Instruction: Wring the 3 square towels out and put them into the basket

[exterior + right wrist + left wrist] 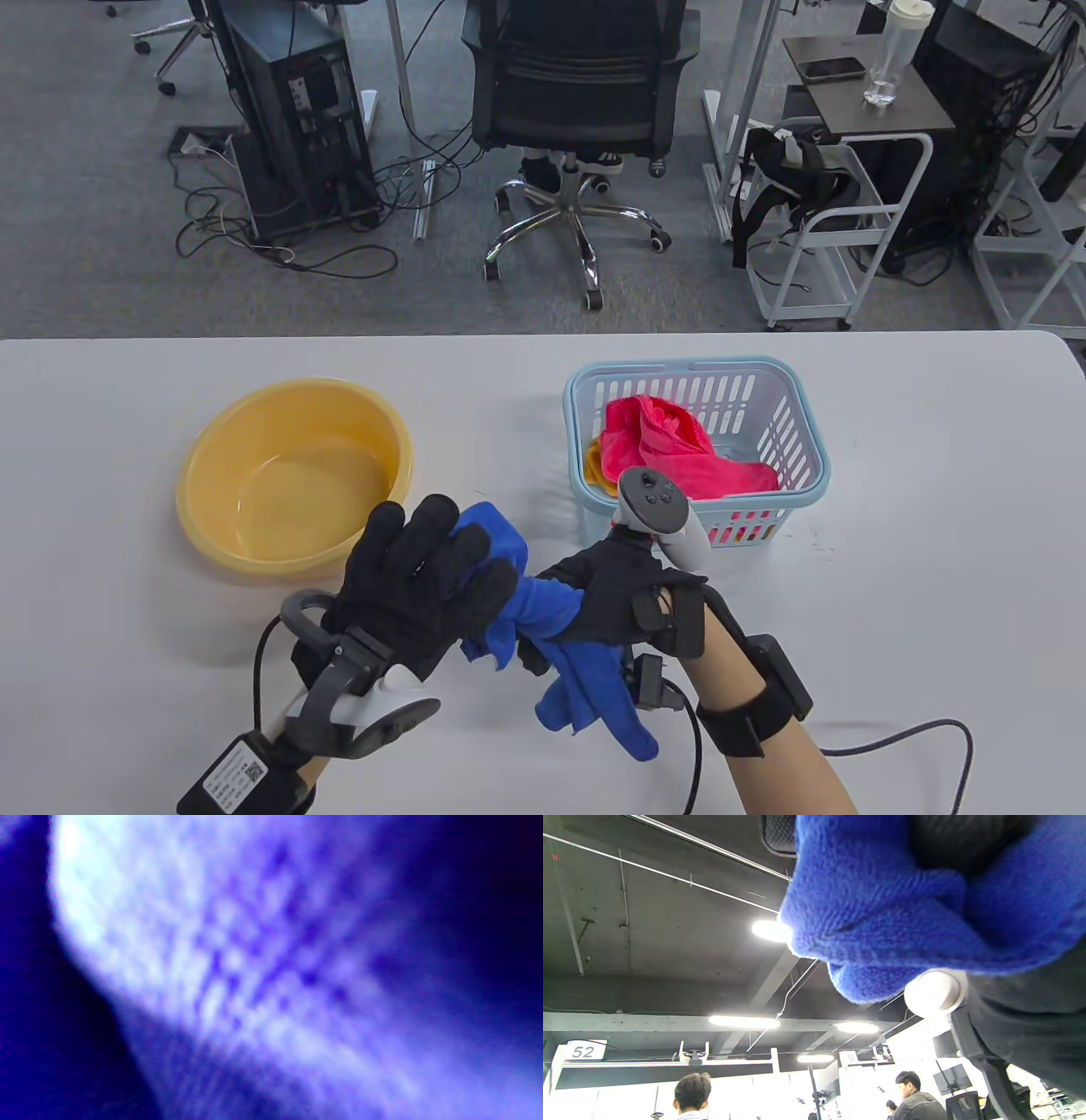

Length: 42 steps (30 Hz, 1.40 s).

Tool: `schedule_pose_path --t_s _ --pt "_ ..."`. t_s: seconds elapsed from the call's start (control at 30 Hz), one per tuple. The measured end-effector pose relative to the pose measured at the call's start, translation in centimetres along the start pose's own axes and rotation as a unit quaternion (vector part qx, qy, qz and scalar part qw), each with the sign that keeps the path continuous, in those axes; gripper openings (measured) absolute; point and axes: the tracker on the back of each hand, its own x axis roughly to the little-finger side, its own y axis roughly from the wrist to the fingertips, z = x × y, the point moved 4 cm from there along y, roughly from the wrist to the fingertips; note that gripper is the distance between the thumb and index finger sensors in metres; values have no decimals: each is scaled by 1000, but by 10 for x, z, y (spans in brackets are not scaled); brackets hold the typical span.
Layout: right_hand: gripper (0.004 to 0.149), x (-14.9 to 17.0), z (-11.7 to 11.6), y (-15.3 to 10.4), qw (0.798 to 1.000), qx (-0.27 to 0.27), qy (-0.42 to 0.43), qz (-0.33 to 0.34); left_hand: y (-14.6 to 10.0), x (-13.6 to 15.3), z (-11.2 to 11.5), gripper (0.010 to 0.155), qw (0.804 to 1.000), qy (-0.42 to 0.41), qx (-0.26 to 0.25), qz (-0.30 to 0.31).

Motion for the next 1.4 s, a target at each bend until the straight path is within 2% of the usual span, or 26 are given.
schedule_pose_path --t_s 0.1,0.13,0.2,0.23,0.27,0.33,0.37,0.4,0.43,0.47,0.53,0.6,0.63,0.7,0.73,0.8,0.87,0.93,0.97,1.0,1.03,1.13,1.2,1.23,1.33,1.4 --pt "56 -4 -2 -1 1000 -4 2 11 1 3 -1 59 1000 -11 3 -12" --pt "56 -11 3 -4 999 34 -38 16 2 9 1 60 999 -22 13 -27" --pt "57 -28 16 -13 977 140 -159 22 3 27 9 62 994 -50 46 -91" --pt "58 -42 21 -21 944 211 -253 20 2 37 13 62 987 -82 64 -123" --pt "64 -57 23 -31 893 271 -360 12 1 50 17 62 978 -104 71 -165" --pt "66 -78 22 -45 833 335 -441 -2 -3 76 12 62 964 -120 56 -232" --pt "66 -86 21 -49 820 343 -459 4 -3 86 10 62 958 -129 52 -250" --pt "66 -99 18 -55 815 349 -461 43 -3 96 6 62 951 -146 59 -266" --pt "64 -106 17 -59 814 357 -456 52 -3 100 0 63 949 -142 60 -275" --pt "63 -111 16 -64 813 358 -459 14 -4 103 -13 62 952 -91 30 -292" --pt "65 -120 13 -74 795 360 -487 -31 -1 105 -34 63 961 -25 0 -276" --pt "67 -128 10 -79 782 361 -508 -19 2 103 -40 63 964 -56 4 -261" --pt "67 -132 7 -78 779 364 -510 8 1 97 -39 63 961 -72 18 -266" --pt "74 -128 1 -70 800 346 -489 29 -1 81 -32 63 969 -68 66 -228" --pt "78 -125 -2 -64 809 331 -485 31 -3 74 -29 64 971 -73 71 -216" --pt "87 -106 -16 -39 836 260 -482 14 -13 54 -21 64 970 -113 107 -188" --pt "90 -85 -30 -17 854 194 -482 -17 -26 41 -14 66 967 -135 130 -172" --pt "86 -63 -46 3 856 140 -495 -43 -42 32 -4 67 965 -140 151 -161" --pt "82 -56 -51 9 852 118 -507 -54 -51 30 2 67 964 -137 160 -162" --pt "79 -47 -55 15 840 101 -529 -73 -62 31 12 68 962 -128 178 -163" --pt "75 -41 -56 18 829 87 -545 -93 -74 32 23 69 958 -130 198 -161" --pt "64 -21 -58 24 816 42 -557 -146 -101 31 54 75 951 -154 223 -148" --pt "62 -11 -58 26 820 15 -546 -170 -108 26 68 77 923 -177 305 -151" --pt "61 -10 -56 25 824 9 -538 -176 -108 25 70 79 921 -182 310 -147" --pt "60 -15 -46 16 855 5 -487 -178 -108 23 72 82 915 -190 327 -139" --pt "60 -27 -30 3 886 16 -434 -162 -109 22 72 84 913 -198 332 -131"
